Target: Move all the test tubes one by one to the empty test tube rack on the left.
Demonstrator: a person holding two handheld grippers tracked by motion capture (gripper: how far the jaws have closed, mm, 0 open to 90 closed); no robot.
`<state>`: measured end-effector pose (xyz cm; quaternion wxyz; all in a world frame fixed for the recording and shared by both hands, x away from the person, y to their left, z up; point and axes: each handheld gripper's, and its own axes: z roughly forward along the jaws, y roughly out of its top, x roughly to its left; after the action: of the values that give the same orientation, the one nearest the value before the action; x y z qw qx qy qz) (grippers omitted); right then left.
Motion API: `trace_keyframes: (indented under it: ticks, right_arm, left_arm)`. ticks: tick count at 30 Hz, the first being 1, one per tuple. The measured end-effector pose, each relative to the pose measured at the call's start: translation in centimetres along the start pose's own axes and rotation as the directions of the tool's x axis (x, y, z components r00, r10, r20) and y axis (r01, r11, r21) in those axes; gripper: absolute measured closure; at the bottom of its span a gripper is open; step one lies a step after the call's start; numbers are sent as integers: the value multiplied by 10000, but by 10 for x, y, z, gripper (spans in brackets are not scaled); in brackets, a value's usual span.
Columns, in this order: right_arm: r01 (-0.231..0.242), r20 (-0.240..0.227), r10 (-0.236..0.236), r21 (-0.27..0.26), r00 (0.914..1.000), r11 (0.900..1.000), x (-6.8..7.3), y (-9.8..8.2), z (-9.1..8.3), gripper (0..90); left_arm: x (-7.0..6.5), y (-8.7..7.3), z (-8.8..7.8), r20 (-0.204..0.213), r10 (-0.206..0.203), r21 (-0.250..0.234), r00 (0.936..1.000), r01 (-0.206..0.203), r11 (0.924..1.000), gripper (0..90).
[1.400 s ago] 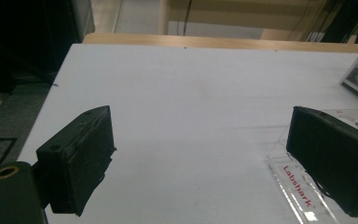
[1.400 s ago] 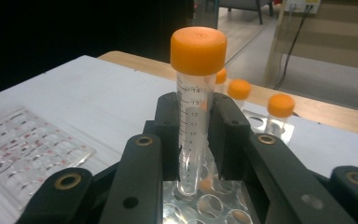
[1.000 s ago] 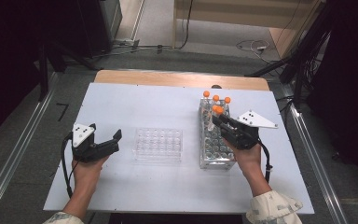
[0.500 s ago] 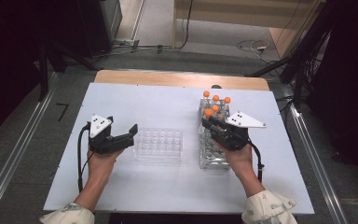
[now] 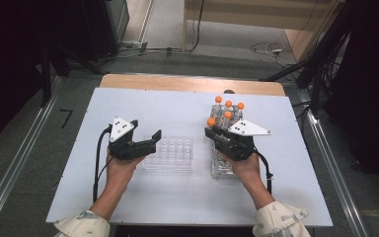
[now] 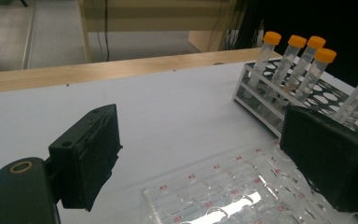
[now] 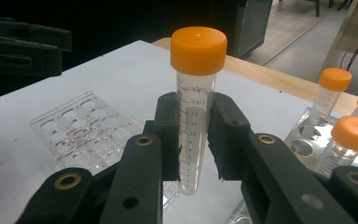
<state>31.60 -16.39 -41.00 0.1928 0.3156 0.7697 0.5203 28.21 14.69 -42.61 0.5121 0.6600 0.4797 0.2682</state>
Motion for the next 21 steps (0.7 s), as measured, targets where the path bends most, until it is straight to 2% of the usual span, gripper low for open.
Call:
trace_keyframes:
  ticks: [11, 12, 18, 20, 21]
  right_arm:
    - [126, -68, -125, 194, 9999, 9997, 3, -2, 5, 720]
    - [118, -73, -116, 201, 9999, 9997, 3, -2, 5, 720]
    - [108, -95, -107, 150, 9999, 9998, 3, -1, 4, 720]
    - [94, -116, -92, 153, 9999, 9998, 3, -1, 4, 720]
    - [81, -136, -78, 166, 9999, 9998, 3, -1, 4, 720]
  left_arm:
    - [-28, 12, 17, 733, 221, 69, 9971, -226, 9997, 137]
    - [-33, 14, 20, 944, 212, 129, 9953, -225, 9997, 144]
    - [-48, 25, 26, 1575, 285, 45, 9871, -296, 9996, 178]
    - [-51, 26, 27, 1679, 311, 46, 9853, -323, 9995, 193]
    - [-55, 27, 29, 1792, 461, 38, 9827, -475, 9989, 201]
